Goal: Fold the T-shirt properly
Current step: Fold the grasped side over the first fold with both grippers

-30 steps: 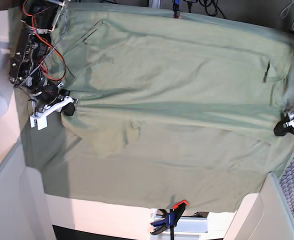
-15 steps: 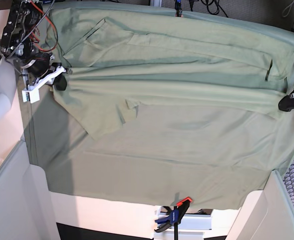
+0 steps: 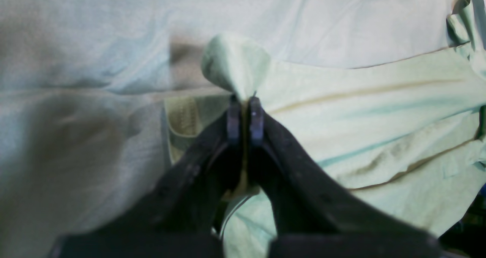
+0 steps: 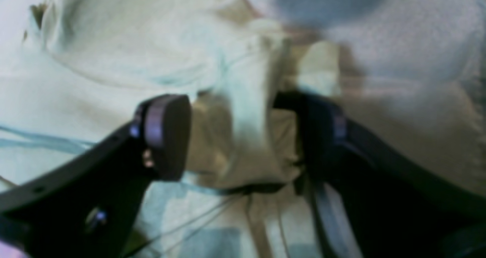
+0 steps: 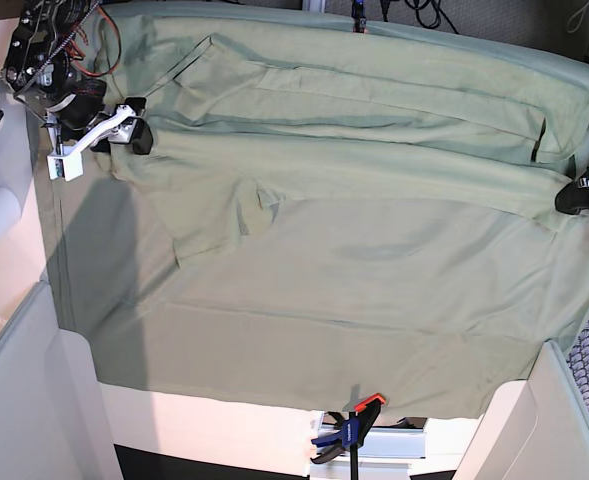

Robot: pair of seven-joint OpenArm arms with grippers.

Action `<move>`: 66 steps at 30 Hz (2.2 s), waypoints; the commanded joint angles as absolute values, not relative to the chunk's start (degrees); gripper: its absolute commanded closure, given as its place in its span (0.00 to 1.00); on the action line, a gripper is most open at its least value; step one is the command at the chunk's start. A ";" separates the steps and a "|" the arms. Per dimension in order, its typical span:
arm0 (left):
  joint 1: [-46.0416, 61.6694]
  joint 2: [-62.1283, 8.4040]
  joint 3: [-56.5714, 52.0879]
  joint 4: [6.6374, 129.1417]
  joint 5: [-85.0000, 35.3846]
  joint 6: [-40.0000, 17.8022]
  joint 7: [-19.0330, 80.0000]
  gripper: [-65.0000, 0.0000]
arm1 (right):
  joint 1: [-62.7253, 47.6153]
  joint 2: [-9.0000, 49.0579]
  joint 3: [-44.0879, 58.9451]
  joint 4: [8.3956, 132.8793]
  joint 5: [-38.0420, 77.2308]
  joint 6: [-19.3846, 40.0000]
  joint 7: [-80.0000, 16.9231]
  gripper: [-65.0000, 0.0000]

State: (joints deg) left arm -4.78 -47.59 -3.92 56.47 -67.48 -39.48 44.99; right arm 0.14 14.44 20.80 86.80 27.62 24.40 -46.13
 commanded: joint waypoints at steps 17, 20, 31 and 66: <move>-5.54 -49.36 -4.51 57.21 -68.38 -40.00 44.01 1.00 | 18.72 8.19 21.85 76.64 19.46 24.36 -35.68 0.32; -5.52 -49.36 -4.51 57.21 -68.38 -40.00 44.01 1.00 | 22.20 6.57 19.42 68.27 16.19 24.36 -32.36 0.32; -5.54 -48.84 -4.51 57.21 -69.65 -40.00 44.01 1.00 | 23.94 5.39 11.22 59.22 15.22 24.38 -29.98 0.32; 6.39 -56.31 -4.54 68.64 -79.75 -40.00 55.83 1.00 | -3.51 10.00 12.01 104.68 23.18 24.43 -43.79 1.00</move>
State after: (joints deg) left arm 7.01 -54.33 -3.90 67.99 -78.72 -39.48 55.86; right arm -4.23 9.65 11.62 103.55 22.41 24.27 -45.10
